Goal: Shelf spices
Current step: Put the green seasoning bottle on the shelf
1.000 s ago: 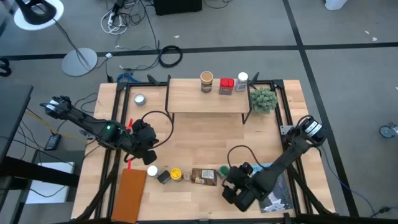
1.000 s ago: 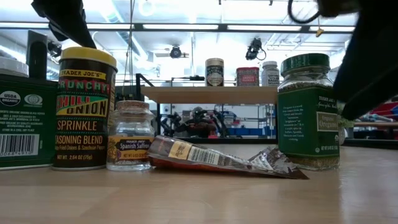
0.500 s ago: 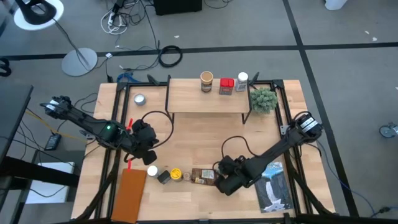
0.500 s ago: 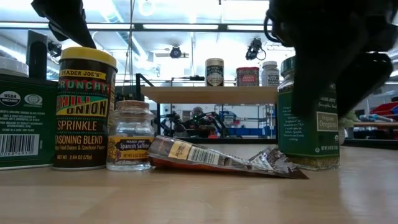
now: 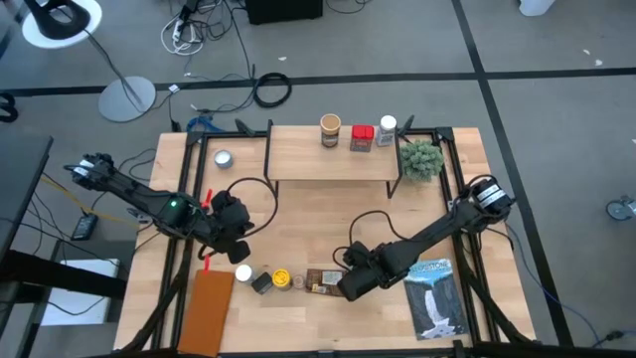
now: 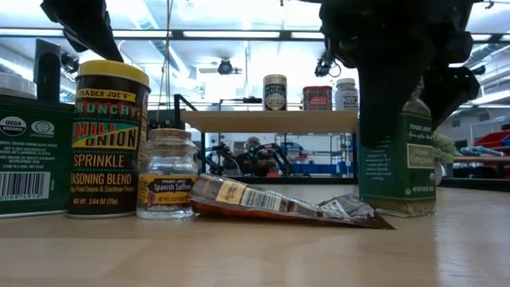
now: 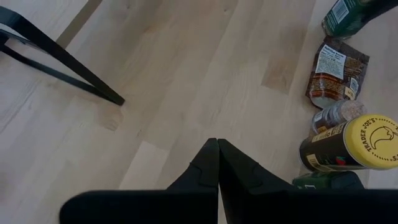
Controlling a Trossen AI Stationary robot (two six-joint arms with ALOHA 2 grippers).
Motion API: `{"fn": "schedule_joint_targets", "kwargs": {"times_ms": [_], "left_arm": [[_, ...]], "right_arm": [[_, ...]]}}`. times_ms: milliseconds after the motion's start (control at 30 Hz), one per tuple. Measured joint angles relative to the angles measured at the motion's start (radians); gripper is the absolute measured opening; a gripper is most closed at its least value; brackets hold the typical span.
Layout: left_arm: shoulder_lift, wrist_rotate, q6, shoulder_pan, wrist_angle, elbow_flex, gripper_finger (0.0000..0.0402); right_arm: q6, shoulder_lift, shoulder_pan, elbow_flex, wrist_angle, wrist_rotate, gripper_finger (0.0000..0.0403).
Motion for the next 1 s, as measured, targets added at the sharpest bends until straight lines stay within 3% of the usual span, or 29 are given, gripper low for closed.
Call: {"fn": "schedule_joint_targets", "kwargs": {"times_ms": [167,467,767,1000], "left_arm": [[0.000,0.000,0.000,0.000,0.000,0.000,0.0006],[0.000,-0.001,0.001,0.000,0.000,0.000,0.0006],[0.000,0.004,0.005,0.000,-0.002,0.000,0.0006],[0.000,0.008,0.033,0.000,-0.003,0.000,0.0006]], "right_arm": [[-0.007,-0.001,-0.014,0.000,-0.002,-0.024,0.0198],[-0.052,0.003,-0.080,0.067,-0.080,-0.120,0.0197],[-0.219,0.002,-0.187,0.401,-0.432,-0.040,0.0197],[-0.318,0.000,-0.374,0.646,-0.550,0.015,0.0197]]}}
